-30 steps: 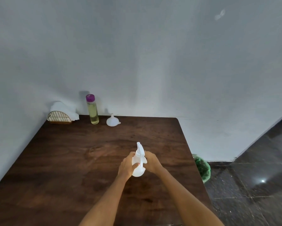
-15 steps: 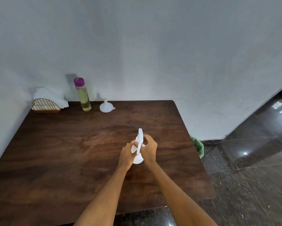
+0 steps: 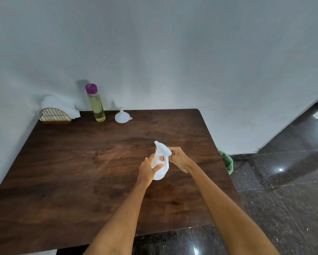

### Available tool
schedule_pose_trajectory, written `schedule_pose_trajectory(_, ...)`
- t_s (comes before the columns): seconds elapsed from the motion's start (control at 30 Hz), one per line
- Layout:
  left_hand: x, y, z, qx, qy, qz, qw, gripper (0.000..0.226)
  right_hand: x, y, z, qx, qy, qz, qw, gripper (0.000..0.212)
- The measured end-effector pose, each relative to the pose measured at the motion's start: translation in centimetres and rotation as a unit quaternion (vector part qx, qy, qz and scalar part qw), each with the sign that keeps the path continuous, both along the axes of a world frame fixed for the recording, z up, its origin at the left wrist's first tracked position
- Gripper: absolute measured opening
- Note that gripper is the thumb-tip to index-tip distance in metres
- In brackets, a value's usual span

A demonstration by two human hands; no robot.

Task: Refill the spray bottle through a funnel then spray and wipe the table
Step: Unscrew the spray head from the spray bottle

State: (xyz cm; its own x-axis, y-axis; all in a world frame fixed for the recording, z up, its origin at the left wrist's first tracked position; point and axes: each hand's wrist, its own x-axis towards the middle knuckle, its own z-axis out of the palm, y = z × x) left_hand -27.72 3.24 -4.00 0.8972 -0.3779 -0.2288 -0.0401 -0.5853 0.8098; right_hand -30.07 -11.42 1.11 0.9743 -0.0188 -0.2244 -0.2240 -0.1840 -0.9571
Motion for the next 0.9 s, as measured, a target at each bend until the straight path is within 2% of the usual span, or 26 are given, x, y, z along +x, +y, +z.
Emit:
schedule_pose_trajectory(0.07,-0.1,-0.1,0.7,-0.002,0.000,0.000,1.000,0.058,-1.2,1.1,-1.4,0.012,-0.018,-0.110,0.994,0.014)
schedule_pose_trajectory(0.17,-0.2,0.1,0.7,-0.018,-0.012,0.010,1.000,0.090,-3.0,3.6,-4.7,-0.080,-0.044,-0.267,0.959,0.034)
schedule_pose_trajectory(0.2,-0.2,0.1,0.7,-0.014,-0.012,0.010,1.000,0.085,-3.3,4.6,-5.2,-0.094,-0.054,-0.288,0.952,0.040)
schedule_pose_trajectory(0.3,-0.3,-0.1,0.7,-0.040,-0.008,0.026,0.999,0.036,-2.8,7.7,-4.1,-0.054,-0.071,-0.341,0.936,0.042)
schedule_pose_trajectory(0.4,-0.5,0.0,1.0,-0.085,0.027,0.063,0.994,0.026,-1.5,9.0,-1.9,0.069,-0.074,-0.421,0.902,0.039)
schedule_pose_trajectory(0.47,-0.4,0.1,0.9,-0.069,0.013,0.046,0.996,0.028,-1.2,8.6,-1.7,0.066,-0.086,-0.429,0.897,0.034)
schedule_pose_trajectory(0.57,-0.2,0.0,0.8,-0.026,-0.013,0.014,0.999,0.042,-1.3,6.4,-1.8,0.044,-0.091,-0.361,0.927,0.022)
schedule_pose_trajectory(0.7,-0.2,-0.2,1.0,-0.006,0.018,0.020,1.000,0.054,-1.4,3.5,-1.2,0.110,-0.007,-0.226,0.968,0.011)
schedule_pose_trajectory(0.8,-0.1,-0.3,1.1,0.000,0.016,0.012,1.000,0.056,-1.1,3.4,-1.3,0.125,0.020,-0.232,0.965,0.027)
schedule_pose_trajectory(0.9,-0.1,-0.5,0.9,0.000,0.000,0.017,1.000,0.055,-1.5,4.8,-1.5,0.117,0.019,-0.334,0.935,0.051)
